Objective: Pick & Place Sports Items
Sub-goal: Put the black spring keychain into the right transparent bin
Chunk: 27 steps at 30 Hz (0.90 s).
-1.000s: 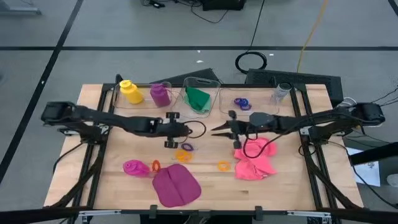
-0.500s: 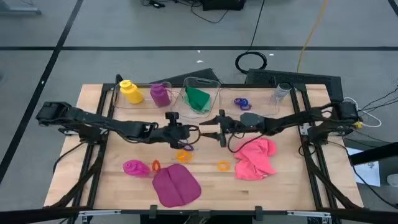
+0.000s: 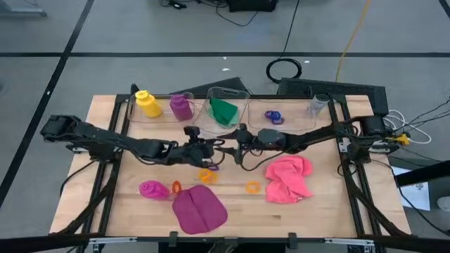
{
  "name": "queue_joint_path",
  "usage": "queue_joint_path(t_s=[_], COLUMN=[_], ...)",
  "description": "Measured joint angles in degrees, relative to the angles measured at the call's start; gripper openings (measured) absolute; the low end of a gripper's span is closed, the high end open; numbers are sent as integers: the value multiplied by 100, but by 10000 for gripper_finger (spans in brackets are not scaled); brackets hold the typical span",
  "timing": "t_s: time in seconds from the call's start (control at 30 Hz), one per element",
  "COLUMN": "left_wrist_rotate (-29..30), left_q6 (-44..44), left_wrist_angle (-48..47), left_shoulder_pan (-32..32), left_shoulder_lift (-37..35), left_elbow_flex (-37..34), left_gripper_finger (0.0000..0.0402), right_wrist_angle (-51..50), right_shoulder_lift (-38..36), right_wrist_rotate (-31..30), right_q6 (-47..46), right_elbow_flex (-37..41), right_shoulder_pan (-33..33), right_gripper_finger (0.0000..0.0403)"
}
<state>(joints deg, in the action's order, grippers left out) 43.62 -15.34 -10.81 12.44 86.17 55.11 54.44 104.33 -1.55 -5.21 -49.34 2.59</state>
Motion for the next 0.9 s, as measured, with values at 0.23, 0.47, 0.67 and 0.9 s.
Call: queue_joint_path(t_s=[0.23,0.47,0.67,0.9], left_wrist_rotate=[30,30,30,19], left_q6=[17,28,19,165], left_wrist_angle=[-111,-109,-103,-94], left_shoulder_pan=[7,5,-20,-191], left_shoulder_lift=[0,0,0,2], left_elbow_flex=[0,0,0,0], left_gripper_finger=[5,5,5,20], right_wrist_angle=[56,54,54,22], right_shoulder_lift=[0,-2,-2,-4], right_wrist_rotate=[10,10,23,14], right_q6=[-7,45,183,223], right_elbow_flex=[0,0,0,0], right_shoulder_pan=[-2,0,-3,-3], right_gripper_finger=[162,66,4,3])
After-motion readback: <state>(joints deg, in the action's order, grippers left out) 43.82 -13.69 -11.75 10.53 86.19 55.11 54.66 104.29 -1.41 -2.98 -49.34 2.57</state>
